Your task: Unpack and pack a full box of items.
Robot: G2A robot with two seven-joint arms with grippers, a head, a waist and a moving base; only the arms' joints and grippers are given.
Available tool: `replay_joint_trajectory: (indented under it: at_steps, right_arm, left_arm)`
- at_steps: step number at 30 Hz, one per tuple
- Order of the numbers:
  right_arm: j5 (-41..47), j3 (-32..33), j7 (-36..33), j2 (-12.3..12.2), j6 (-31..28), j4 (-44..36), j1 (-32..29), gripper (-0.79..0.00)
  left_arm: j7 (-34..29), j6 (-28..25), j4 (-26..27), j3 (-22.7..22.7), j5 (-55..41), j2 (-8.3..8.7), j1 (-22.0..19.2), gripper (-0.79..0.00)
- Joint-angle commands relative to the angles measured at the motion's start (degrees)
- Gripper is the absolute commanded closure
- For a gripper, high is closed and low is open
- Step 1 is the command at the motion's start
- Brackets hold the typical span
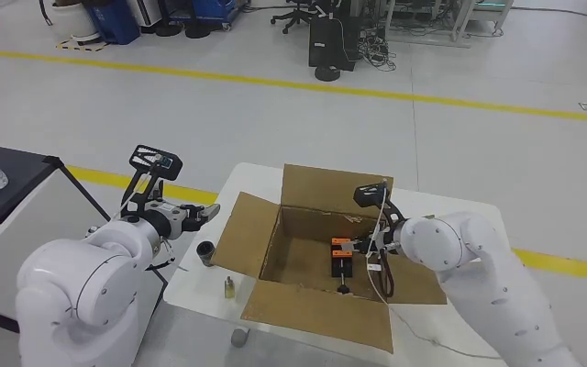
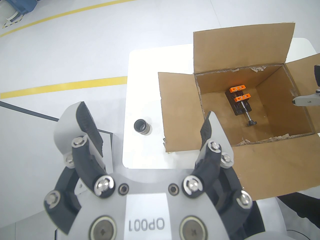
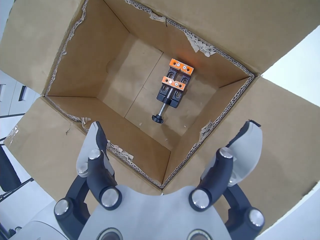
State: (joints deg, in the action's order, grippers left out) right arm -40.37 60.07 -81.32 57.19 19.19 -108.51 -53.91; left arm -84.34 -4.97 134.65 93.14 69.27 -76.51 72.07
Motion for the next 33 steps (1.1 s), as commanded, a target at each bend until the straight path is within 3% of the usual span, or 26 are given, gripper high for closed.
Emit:
replay_joint_trajectory:
  at_steps: [1, 10, 12, 16, 23, 28, 33]
  right_arm:
    - [0.00, 0.00, 0.00, 0.00, 0.00, 0.00, 0.00, -0.785]
    - [0.00, 0.00, 0.00, 0.00, 0.00, 0.00, 0.00, -0.785]
    - [-0.45, 0.73, 2.74, -0.10, -0.72, 1.25, -0.90, -0.785]
    - [3.82, 5.06, 8.74, -0.73, -10.73, -0.17, -3.42, -0.785]
    - [22.53, 17.32, 15.99, -2.10, -30.47, 2.96, -10.65, -0.785]
    - [30.74, 22.29, 14.91, -2.96, -40.41, 6.77, -14.10, -0.785]
    - [33.20, 26.33, 11.97, -3.93, -45.44, 5.86, -17.43, -0.785]
  left_arm:
    - [0.00, 0.00, 0.00, 0.00, 0.00, 0.00, 0.00, -0.785]
    - [0.00, 0.00, 0.00, 0.00, 0.00, 0.00, 0.00, -0.785]
    - [0.00, 0.00, 0.00, 0.00, 0.00, 0.00, 0.00, -0.785]
    - [0.00, 0.00, 0.00, 0.00, 0.00, 0.00, 0.00, -0.785]
    - [0.00, 0.00, 0.00, 0.00, 0.00, 0.00, 0.00, -0.785]
    - [0.00, 0.00, 0.00, 0.00, 0.00, 0.00, 0.00, -0.785]
    - [0.00, 0.00, 0.00, 0.00, 0.00, 0.00, 0.00, -0.785]
